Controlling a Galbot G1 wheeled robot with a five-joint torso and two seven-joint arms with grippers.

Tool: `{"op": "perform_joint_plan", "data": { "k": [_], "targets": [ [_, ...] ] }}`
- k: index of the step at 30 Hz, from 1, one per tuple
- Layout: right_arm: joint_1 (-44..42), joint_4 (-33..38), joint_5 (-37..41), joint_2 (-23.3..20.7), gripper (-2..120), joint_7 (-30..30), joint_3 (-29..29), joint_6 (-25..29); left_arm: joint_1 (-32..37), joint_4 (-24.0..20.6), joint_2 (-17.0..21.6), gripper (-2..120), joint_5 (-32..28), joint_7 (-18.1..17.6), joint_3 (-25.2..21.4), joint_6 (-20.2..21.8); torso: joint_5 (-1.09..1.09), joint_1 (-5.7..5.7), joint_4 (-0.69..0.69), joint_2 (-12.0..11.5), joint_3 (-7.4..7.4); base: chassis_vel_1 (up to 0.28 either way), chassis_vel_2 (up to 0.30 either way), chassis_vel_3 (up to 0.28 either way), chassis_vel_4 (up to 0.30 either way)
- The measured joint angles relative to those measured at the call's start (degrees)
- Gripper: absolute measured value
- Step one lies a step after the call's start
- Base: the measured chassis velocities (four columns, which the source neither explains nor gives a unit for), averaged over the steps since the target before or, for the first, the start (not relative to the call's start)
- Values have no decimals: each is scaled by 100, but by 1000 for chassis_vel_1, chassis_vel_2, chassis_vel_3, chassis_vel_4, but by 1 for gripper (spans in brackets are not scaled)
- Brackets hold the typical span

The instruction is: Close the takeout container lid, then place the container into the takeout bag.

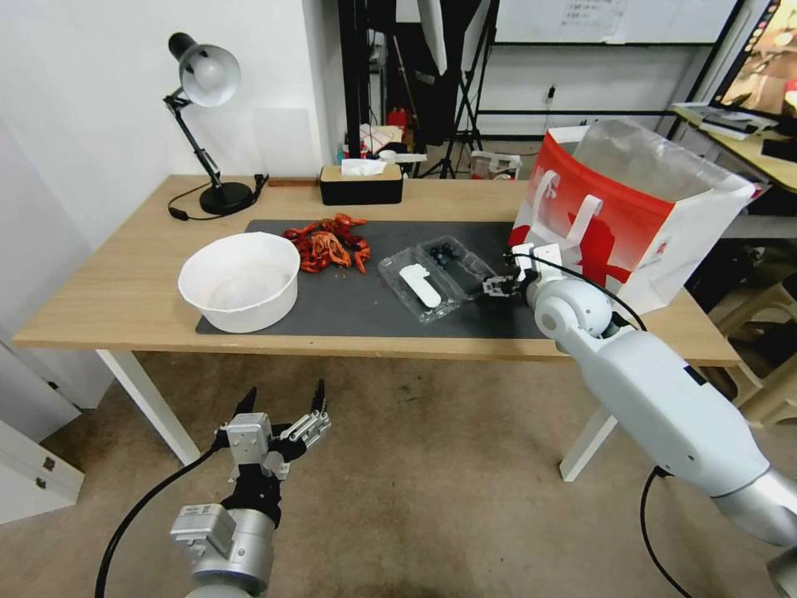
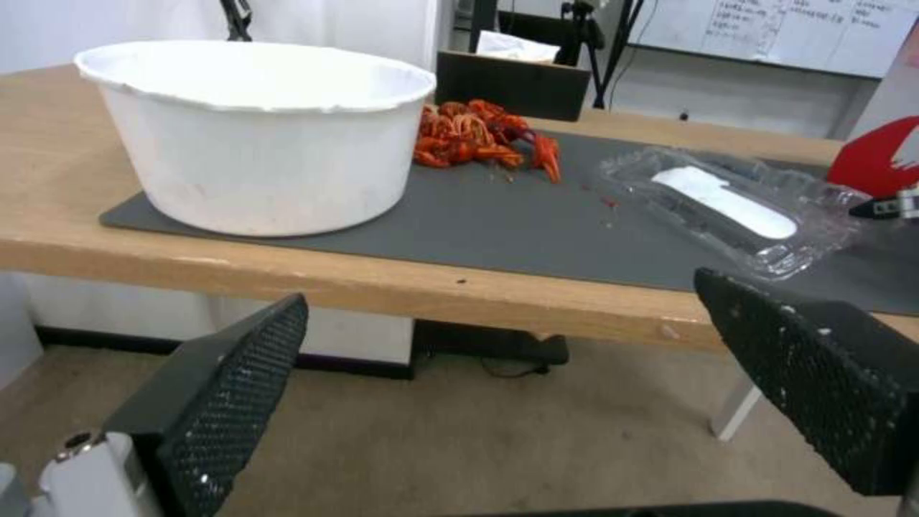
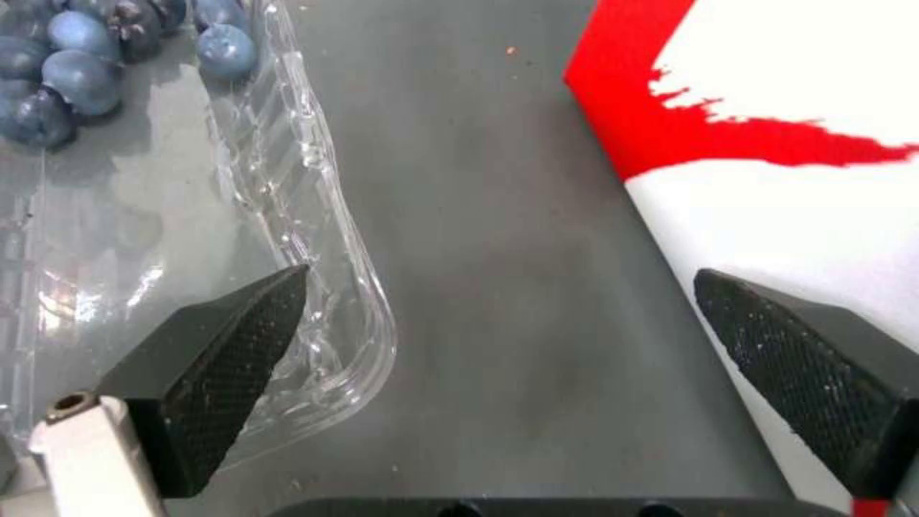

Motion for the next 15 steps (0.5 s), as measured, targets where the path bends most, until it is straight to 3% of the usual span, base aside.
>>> {"op": "perform_joint_plan", "data": {
  "k": [15],
  "targets": [
    [-275, 411, 154, -301, 100, 212, 151, 1, -18, 30, 41, 100, 5, -2, 34, -78, 0, 0, -1, 0, 0, 0, 0, 0, 0]
  ]
}}
